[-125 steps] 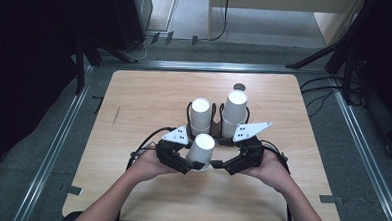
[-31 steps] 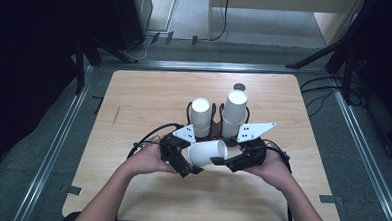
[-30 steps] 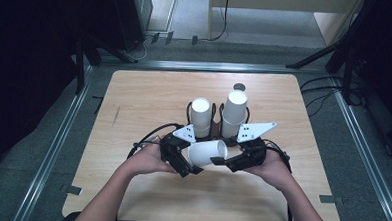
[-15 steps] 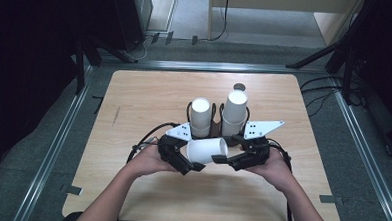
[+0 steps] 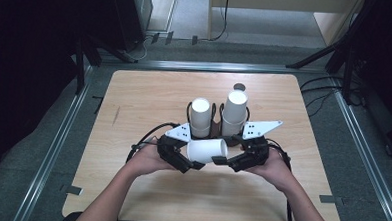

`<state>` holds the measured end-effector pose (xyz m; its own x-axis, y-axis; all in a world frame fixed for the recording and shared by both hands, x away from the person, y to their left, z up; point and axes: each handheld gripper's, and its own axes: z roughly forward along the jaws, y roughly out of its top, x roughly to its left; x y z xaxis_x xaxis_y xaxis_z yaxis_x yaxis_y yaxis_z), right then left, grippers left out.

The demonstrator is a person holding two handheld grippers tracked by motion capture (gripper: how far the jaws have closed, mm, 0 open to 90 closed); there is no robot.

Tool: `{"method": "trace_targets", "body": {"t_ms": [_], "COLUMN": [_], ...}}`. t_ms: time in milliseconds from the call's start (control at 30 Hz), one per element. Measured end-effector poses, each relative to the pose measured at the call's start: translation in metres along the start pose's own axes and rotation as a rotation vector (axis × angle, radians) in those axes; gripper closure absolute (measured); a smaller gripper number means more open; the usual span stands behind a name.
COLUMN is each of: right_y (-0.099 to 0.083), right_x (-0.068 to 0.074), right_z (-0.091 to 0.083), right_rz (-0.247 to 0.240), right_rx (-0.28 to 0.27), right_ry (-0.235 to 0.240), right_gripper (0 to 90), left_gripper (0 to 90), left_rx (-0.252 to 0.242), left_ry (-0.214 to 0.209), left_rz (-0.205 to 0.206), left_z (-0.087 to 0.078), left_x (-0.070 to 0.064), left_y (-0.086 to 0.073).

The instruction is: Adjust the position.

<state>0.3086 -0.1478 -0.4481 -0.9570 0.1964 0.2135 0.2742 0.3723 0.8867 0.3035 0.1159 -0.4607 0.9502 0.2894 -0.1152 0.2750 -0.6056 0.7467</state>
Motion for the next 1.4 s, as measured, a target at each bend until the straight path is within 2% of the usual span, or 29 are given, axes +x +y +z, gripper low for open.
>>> {"method": "trace_targets", "body": {"t_ms": [67,167,200,300,367,400,433,467,500,533,600,633,667,700,767,800,867,1000,1233,1267,1400], "right_y": [-0.001,-0.002,-0.004,-0.007,-0.008,-0.008,-0.009,-0.009,-0.01,-0.01,-0.011,-0.011,-0.011,-0.011,-0.011,-0.011,-0.013,-0.014,-0.019,-0.02,-0.02], "right_x": [0.001,0.001,0.001,0.001,0.001,0.001,0.002,0.002,0.001,0.001,0.001,0.001,0.001,0.001,0.001,0.001,0.001,0.001,0.001,0.001,0.003], "right_z": [0.002,0.004,0.007,0.013,0.016,0.016,0.018,0.018,0.02,0.02,0.021,0.021,0.021,0.022,0.023,0.023,0.026,0.031,0.039,0.042,0.046], "right_rz": [-0.011,-0.021,-0.03,-0.043,-0.047,-0.047,-0.054,-0.054,-0.06,-0.06,-0.062,-0.062,-0.064,-0.064,-0.063,-0.063,-0.069,-0.07,-0.06,-0.065,-0.082], "right_rx": [0.027,0.056,0.088,0.141,0.166,0.166,0.184,0.184,0.194,0.197,0.201,0.204,0.204,0.206,0.214,0.214,0.223,0.238,0.258,0.266,0.286], "right_ry": [-0.011,-0.022,-0.032,-0.056,-0.066,-0.066,-0.069,-0.069,-0.073,-0.074,-0.075,-0.073,-0.072,-0.072,-0.073,-0.073,-0.071,-0.069,-0.064,-0.065,-0.061], "right_gripper": [22.0,21.7,21.7,21.7,21.7,21.7,21.8,21.8,21.9,21.9,22.0,22.0,22.1,22.1,22.1,22.1,22.2,22.6,25.1,26.2,30.0], "left_gripper": [20.4,20.3,20.3,20.3,20.3,20.3,20.3,20.3,20.3,20.3,20.3,20.3,20.2,20.2,20.2,20.2,20.1,20.0,19.8,19.7,19.4], "left_rx": [0.017,0.032,0.038,0.076,0.109,0.109,0.147,0.147,0.191,0.213,0.26,0.26,0.305,0.327,0.366,0.366,0.422,0.504,0.541,0.565,0.584], "left_ry": [-0.003,0.002,0.004,0.013,0.006,0.006,0.008,0.008,0.01,0.009,0.013,0.013,0.018,0.018,0.024,0.024,0.025,0.038,0.024,0.015,0.009], "left_rz": [-0.011,-0.006,-0.013,0.003,0.015,0.015,0.022,0.022,0.03,0.029,0.052,0.052,0.066,0.072,0.084,0.084,0.091,0.119,0.13,0.136,0.142], "left_z": [-0.003,-0.006,-0.008,-0.01,-0.012,-0.012,-0.012,-0.012,-0.012,-0.011,-0.01,-0.01,-0.007,-0.005,-0.002,-0.002,0.003,0.01,0.016,0.019,0.024], "left_x": [0.003,0.006,0.011,0.014,0.016,0.016,0.016,0.016,0.017,0.017,0.016,0.016,0.014,0.014,0.013,0.013,0.011,0.009,0.007,0.006,0.005], "left_y": [0.0,0.001,0.003,0.008,0.01,0.01,0.012,0.012,0.014,0.016,0.018,0.018,0.021,0.022,0.024,0.024,0.026,0.029,0.031,0.031,0.031]}}
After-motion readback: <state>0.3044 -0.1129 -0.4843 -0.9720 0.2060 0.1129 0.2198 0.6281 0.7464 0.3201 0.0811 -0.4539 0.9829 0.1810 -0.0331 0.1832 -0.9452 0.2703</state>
